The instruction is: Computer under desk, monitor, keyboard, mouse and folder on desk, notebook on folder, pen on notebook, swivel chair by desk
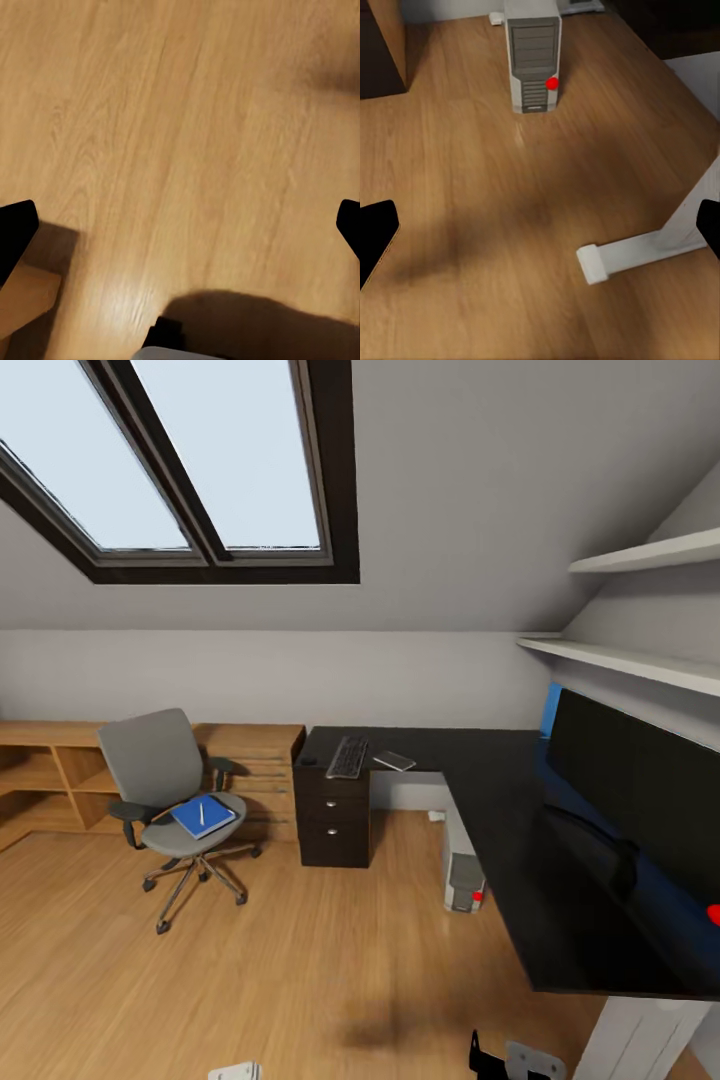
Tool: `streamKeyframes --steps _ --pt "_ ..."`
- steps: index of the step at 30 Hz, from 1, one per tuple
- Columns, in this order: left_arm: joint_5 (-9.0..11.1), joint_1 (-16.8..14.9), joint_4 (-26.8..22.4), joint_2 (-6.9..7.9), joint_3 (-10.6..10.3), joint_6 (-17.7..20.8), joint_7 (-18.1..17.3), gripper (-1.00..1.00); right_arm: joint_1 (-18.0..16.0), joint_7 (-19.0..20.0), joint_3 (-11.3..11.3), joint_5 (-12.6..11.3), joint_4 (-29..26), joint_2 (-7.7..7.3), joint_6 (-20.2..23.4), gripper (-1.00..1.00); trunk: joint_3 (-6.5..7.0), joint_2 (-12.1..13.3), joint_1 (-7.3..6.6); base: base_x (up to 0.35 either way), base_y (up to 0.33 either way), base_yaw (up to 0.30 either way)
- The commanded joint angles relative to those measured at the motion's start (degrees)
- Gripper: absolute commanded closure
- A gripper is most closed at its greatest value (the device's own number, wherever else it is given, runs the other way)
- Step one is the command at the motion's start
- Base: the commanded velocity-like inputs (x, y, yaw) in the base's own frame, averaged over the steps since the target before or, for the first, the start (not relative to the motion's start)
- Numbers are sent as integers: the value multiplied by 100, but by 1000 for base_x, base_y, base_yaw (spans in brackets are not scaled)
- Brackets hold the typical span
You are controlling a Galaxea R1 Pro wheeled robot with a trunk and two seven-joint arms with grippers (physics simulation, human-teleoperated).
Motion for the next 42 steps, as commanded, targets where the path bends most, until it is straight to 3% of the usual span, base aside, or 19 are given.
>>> streamKeyframes --steps 1,29,42 --pt "57 -4 -2 1 -49 -19 24 -100 -6 -36 -25 61 2 4 -8 -100 -9 -6 4 314 117 0" --pt "58 -5 -2 -1 -49 -16 23 -100 -8 -18 -8 67 11 -21 -8 -100 -77 -6 4 325 47 18" --pt "58 -6 -2 -3 -49 -19 24 -100 -8 -18 12 77 11 -30 -8 -100 -83 -6 4 325 149 3"
